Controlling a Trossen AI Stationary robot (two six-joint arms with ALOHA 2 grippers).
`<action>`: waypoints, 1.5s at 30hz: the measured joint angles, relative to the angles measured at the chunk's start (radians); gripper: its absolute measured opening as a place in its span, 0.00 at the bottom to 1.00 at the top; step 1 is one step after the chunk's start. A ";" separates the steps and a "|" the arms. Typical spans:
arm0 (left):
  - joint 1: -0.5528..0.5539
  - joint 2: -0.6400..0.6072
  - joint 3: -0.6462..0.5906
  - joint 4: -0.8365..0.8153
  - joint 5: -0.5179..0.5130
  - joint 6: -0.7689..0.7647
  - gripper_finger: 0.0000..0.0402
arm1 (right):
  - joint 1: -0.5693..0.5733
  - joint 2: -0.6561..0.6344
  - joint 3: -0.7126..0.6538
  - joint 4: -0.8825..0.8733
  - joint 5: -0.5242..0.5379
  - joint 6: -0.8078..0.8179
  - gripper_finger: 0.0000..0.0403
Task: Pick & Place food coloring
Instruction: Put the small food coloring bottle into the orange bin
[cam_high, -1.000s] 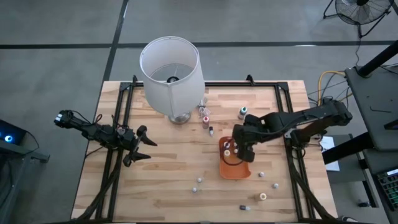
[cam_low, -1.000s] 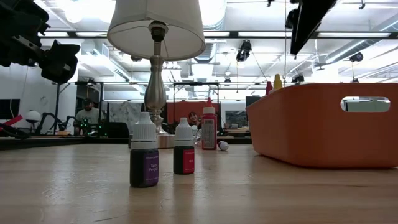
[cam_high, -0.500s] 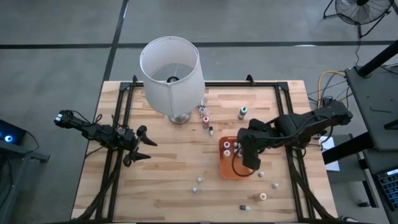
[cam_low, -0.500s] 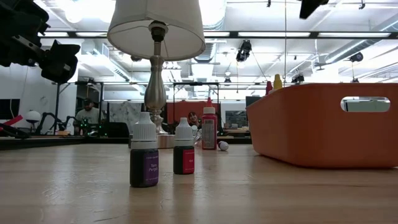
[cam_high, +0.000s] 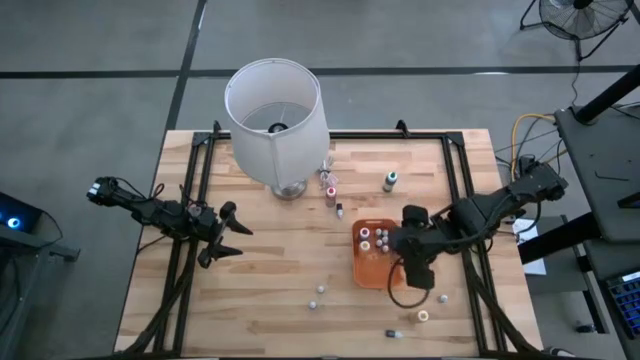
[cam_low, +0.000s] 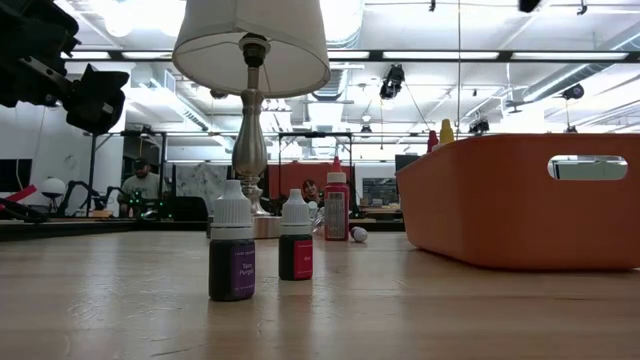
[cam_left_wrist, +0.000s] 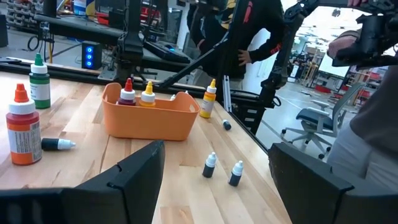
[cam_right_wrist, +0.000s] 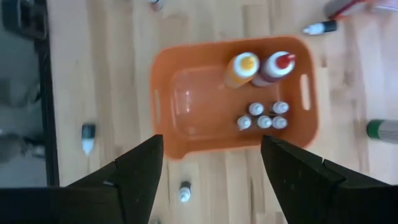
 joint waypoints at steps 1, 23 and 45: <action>0.000 0.000 0.000 0.000 0.000 0.000 0.64 | 0.013 0.000 -0.006 0.001 -0.005 -0.015 0.65; 0.000 0.000 0.000 0.000 0.000 0.000 0.64 | 0.299 -0.004 -0.326 0.045 -0.058 0.039 0.62; 0.000 0.000 0.000 0.000 0.000 0.000 0.64 | 0.325 -0.002 -0.640 0.389 -0.056 0.237 0.61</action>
